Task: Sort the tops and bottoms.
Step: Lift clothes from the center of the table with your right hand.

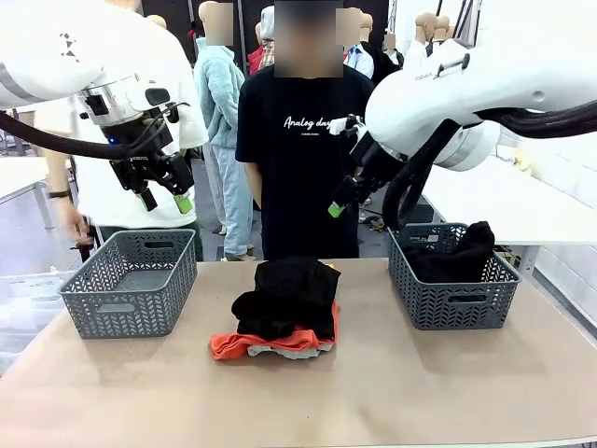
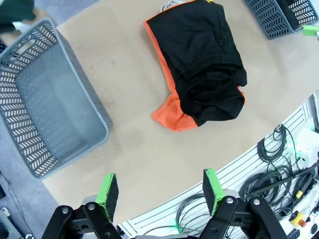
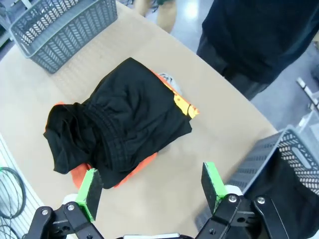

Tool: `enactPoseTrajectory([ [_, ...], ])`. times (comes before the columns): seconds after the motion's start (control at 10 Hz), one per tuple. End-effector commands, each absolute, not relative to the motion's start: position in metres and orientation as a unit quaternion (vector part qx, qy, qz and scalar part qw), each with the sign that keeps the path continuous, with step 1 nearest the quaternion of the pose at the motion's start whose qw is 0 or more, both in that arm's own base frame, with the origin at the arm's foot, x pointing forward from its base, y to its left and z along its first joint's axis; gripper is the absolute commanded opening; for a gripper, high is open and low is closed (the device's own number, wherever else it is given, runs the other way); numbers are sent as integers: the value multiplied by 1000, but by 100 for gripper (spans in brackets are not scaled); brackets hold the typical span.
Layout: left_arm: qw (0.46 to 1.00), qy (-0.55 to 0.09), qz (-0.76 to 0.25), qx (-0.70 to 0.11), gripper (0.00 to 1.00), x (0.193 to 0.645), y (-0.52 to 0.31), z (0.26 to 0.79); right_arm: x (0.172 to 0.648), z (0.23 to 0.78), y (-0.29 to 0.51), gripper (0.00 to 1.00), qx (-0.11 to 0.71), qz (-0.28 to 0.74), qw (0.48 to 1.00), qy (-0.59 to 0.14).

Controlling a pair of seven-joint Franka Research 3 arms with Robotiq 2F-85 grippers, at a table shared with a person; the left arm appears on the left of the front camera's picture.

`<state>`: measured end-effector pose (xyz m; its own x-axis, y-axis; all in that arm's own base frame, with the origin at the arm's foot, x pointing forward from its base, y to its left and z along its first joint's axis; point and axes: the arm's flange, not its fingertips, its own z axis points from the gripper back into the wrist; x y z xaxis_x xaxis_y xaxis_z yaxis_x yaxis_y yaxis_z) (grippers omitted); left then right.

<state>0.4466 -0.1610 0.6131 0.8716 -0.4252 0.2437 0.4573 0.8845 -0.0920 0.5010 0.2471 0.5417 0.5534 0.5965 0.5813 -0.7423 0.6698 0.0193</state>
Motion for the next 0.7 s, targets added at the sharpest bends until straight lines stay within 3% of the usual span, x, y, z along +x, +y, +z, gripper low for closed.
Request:
enactPoseTrajectory([
  [0.0, 965, -111, -229, -70, 88, 447, -159, 615, 513, 533, 285, 100, 119, 384, 873, -275],
  [0.6, 965, -111, -229, -70, 88, 447, -159, 615, 603, 489, 380, 100, 85, 414, 895, -146],
])
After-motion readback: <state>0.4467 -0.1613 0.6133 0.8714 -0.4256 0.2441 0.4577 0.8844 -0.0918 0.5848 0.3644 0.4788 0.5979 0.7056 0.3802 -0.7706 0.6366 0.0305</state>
